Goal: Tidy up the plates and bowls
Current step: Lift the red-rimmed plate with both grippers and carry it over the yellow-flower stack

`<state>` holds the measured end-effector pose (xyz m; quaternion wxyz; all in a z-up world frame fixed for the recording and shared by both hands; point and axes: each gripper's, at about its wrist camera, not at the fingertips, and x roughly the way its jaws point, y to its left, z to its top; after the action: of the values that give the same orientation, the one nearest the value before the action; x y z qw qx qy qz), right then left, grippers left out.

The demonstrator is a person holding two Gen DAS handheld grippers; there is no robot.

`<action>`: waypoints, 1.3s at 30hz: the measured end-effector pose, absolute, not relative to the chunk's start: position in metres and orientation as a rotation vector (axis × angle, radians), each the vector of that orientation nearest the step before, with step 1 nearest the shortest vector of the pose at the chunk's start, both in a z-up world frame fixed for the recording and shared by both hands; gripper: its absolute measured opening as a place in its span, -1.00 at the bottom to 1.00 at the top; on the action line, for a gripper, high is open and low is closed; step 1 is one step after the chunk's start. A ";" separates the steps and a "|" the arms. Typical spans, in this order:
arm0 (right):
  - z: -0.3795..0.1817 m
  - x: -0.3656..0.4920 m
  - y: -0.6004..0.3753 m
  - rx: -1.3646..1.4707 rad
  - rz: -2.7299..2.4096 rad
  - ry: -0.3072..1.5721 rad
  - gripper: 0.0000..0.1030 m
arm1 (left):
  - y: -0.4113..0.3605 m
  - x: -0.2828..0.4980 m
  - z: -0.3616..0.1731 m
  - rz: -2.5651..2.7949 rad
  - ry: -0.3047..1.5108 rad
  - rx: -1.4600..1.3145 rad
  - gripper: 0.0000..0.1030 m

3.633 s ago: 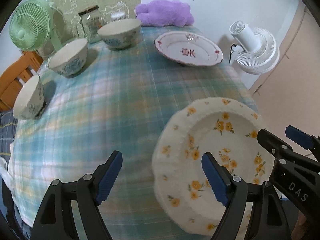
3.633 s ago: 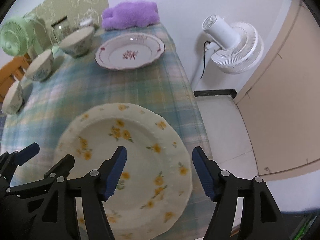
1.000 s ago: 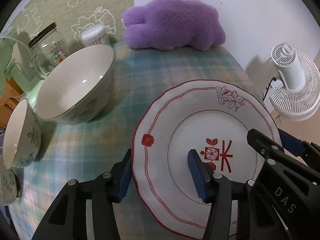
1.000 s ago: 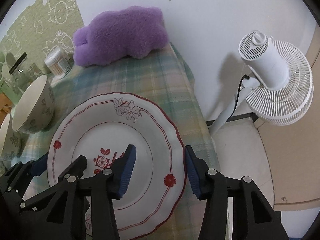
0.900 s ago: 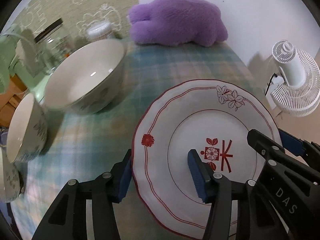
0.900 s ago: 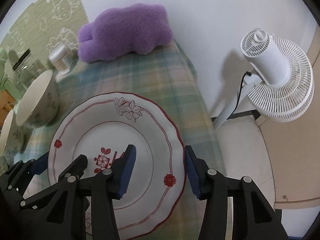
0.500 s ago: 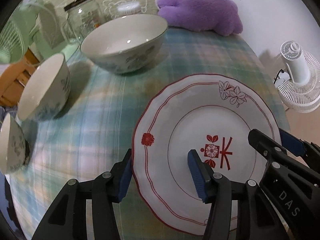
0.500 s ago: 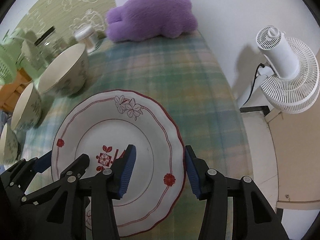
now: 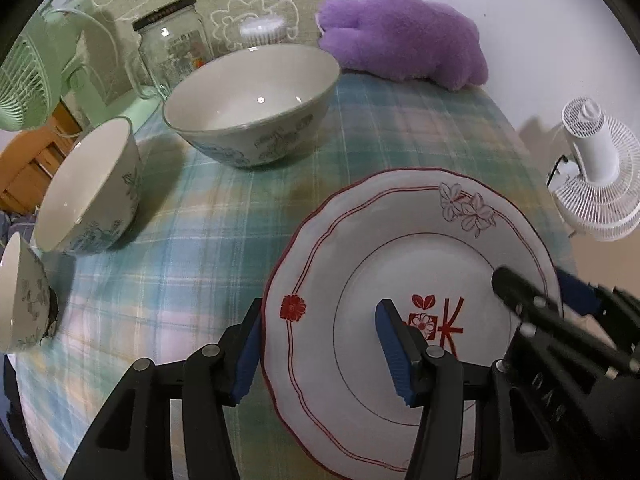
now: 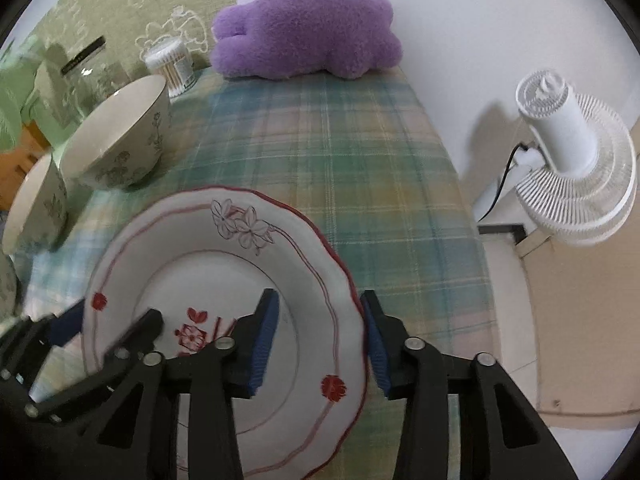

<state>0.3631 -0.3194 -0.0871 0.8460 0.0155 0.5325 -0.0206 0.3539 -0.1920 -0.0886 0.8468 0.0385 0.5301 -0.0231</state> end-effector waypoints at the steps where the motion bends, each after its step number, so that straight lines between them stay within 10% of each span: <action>1: -0.086 0.361 -0.320 0.038 -0.039 1.121 -0.14 | -0.193 0.352 -0.086 -0.044 1.108 0.095 0.06; 39: 0.022 0.185 -0.317 0.087 -0.235 0.979 -0.14 | -0.193 0.208 -0.002 -0.258 1.003 0.101 0.08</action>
<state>0.1850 -0.3165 0.0217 0.8751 0.0417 0.4687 -0.1128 0.2084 -0.1930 -0.0024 0.8676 0.0480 0.4793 -0.1234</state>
